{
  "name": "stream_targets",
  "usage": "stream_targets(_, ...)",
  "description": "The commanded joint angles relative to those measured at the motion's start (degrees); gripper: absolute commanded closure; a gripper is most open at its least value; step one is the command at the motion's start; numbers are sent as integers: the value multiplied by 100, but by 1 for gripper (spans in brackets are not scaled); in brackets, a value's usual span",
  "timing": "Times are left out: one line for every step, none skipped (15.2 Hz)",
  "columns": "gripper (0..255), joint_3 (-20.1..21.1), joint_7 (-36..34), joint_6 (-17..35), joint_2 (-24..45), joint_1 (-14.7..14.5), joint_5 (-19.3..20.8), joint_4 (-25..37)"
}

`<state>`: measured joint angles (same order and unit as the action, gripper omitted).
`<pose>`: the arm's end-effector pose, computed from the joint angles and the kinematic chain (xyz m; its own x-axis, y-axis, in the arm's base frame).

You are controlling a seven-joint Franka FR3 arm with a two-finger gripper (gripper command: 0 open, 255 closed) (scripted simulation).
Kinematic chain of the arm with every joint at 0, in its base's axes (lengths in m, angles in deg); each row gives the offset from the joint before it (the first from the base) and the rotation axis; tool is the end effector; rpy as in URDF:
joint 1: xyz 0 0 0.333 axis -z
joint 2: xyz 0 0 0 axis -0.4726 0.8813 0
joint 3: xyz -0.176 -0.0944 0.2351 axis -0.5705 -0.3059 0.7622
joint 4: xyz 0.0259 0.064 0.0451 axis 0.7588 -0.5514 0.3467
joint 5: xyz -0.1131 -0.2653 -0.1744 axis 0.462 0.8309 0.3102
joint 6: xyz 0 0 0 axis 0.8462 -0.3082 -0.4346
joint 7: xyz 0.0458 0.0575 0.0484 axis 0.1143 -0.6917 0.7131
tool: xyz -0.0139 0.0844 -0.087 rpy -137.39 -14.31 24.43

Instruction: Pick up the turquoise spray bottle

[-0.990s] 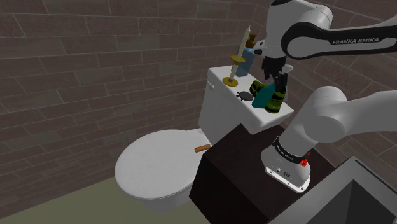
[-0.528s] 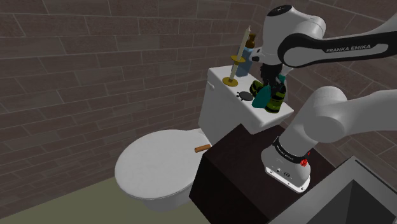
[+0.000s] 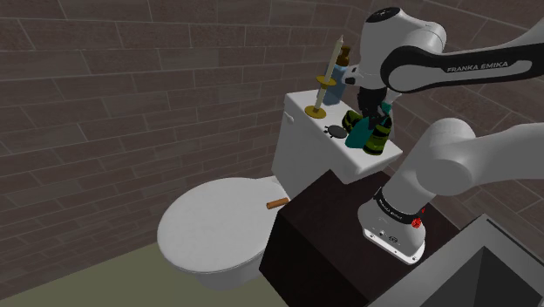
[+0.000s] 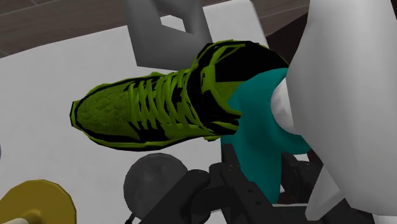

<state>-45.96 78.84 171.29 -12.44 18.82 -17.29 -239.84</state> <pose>0.1997 -0.0640 0.3909 0.4693 0.7845 -0.4053 0.8601 -0.5101 0.0086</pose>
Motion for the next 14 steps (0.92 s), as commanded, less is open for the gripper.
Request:
stream_targets(255,-6,-3,13,17,0,3,-1)
stream_targets(255,18,26,-74,-16,-8,-26,58)
stream_targets(255,41,55,-159,-44,-16,-53,120)
stream_targets(255,63,83,-243,-71,-24,-80,182)
stream_targets(255,86,110,-326,-95,-31,-105,245)
stream_targets(255,108,138,-407,-116,-38,-130,309)
stream_targets(255,131,165,-487,-135,-44,-154,374)
stream_targets(255,152,192,-566,-152,-50,-177,440)
stream_targets(255,173,218,-644,-167,-56,-199,508)
stream_targets(255,194,245,-720,-180,-61,-221,576)
stream_targets(255,214,271,-795,-190,-67,-241,645)
stream_targets(255,235,296,-870,-199,-71,-261,715)
stream_targets(255,254,322,-943,-205,-76,-280,785)
stream_targets(255,274,347,-1015,-210,-80,-298,857)
